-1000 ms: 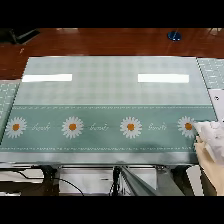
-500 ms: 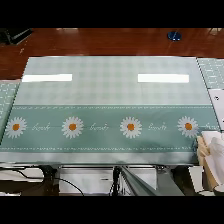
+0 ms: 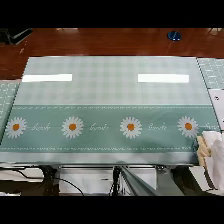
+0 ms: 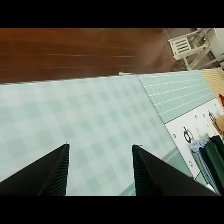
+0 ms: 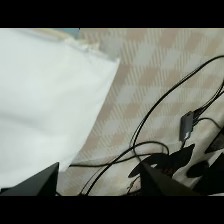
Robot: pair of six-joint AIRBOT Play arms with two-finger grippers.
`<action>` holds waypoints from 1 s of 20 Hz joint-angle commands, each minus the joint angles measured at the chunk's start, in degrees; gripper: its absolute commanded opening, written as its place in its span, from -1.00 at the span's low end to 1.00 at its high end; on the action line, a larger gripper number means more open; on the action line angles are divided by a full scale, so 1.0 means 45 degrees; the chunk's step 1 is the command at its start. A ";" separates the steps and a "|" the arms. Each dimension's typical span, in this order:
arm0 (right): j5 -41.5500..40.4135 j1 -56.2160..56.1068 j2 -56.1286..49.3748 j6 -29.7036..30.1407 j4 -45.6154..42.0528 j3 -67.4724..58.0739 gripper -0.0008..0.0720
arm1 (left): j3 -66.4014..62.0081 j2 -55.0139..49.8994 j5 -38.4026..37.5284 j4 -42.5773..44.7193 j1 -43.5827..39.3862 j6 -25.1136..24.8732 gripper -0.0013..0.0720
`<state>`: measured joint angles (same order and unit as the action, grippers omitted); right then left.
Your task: Fold the shirts.
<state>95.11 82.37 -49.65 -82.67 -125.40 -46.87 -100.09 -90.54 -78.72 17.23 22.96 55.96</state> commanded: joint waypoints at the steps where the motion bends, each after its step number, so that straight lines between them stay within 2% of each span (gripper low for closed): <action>1: -0.3492 -0.0165 -0.0136 -0.1059 -0.0019 -0.0612 0.40 | -0.0005 -0.0010 0.0403 0.0408 -0.0053 0.0000 0.32; 2: -0.5338 -0.0471 -0.0379 -0.1399 0.1234 -0.1491 0.31 | -0.0005 -0.0010 0.0646 0.0413 -0.0083 -0.0005 0.36; 3: -0.7354 -0.0899 -0.0733 -0.1428 0.3531 -0.2589 0.31 | -0.0005 -0.0005 0.0947 0.0413 -0.0087 -0.0005 0.53; 4: -0.9865 -0.1545 -0.1287 -0.1277 0.7305 -0.3905 0.31 | -0.0005 -0.0005 0.1321 0.0466 -0.0107 -0.0005 0.56; 5: -1.1924 -0.2409 -0.2016 -0.0505 1.1560 -0.5173 0.30 | -0.0010 0.0019 0.1690 0.0738 -0.0194 -0.0165 0.56; 6: -1.2954 -0.3793 -0.3075 0.1341 1.6067 -0.6708 0.28 | -0.0010 0.0073 0.1957 0.1326 -0.0359 -0.0403 0.56; 7: -1.2332 -0.5362 -0.4187 0.3298 1.8714 -0.8315 0.25 | -0.0010 0.0151 0.2147 0.2297 -0.0656 -0.0432 0.56; 8: -1.0690 -0.7164 -0.5425 0.4085 1.9137 -1.0108 0.14 | -0.0010 0.0238 0.2132 0.3866 -0.1137 -0.0291 0.54; 9: -0.8893 -0.8869 -0.6441 0.3609 1.8185 -1.1448 0.13 | -0.0010 0.0272 0.2011 0.5804 -0.1724 0.0495 0.54; 10: -0.6902 -1.0656 -0.7295 0.3036 1.6534 -1.2332 0.14 | -0.0005 0.0257 0.1588 0.8024 -0.2443 0.1821 0.54; 12: -0.4129 -1.3580 -0.8111 0.2055 1.2322 -1.2400 0.14 | -0.0005 0.0121 0.0272 1.1676 -0.3861 0.4464 0.54; 14: -0.3580 -1.5625 -0.8267 0.1234 0.9423 -1.1458 0.14 | 0.0068 -0.0039 -0.0578 1.2764 -0.4974 0.4857 0.54; 15: -0.3521 -1.6388 -0.8267 0.1117 0.8825 -1.0938 0.14 | 0.0199 -0.0073 -0.0573 1.2750 -0.5406 0.4857 0.54; 18: -0.4056 -1.7908 -0.8272 0.0452 0.9568 -0.9568 0.18 | 0.0753 -0.0165 -0.0112 1.2760 -0.6679 0.4818 0.54; 20: -0.4362 -1.8651 -0.8267 0.0423 0.9330 -0.9394 0.21 | 0.0879 -0.0194 0.0121 1.3250 -0.7310 0.4843 0.54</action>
<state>75.66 5.32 -86.17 -78.94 -80.75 -91.44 -97.32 -91.11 -78.78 71.66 -5.19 76.16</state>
